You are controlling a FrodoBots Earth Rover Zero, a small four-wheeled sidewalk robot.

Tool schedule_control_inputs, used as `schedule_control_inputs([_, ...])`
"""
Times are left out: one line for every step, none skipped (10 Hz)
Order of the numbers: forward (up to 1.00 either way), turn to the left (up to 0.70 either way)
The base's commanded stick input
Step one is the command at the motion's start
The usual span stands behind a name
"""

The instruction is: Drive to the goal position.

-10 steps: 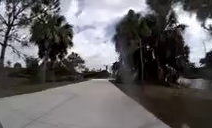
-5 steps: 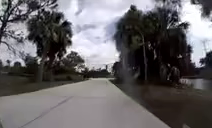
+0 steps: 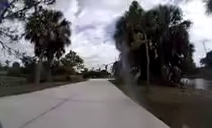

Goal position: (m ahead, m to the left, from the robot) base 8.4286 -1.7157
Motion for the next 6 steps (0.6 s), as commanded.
schedule_control_inputs([0.59, 0.01])
schedule_control_inputs([0.59, 0.01])
schedule_control_inputs([0.59, 0.01])
schedule_control_inputs([0.59, 0.01])
schedule_control_inputs([0.59, 0.01])
schedule_control_inputs([0.59, 0.01])
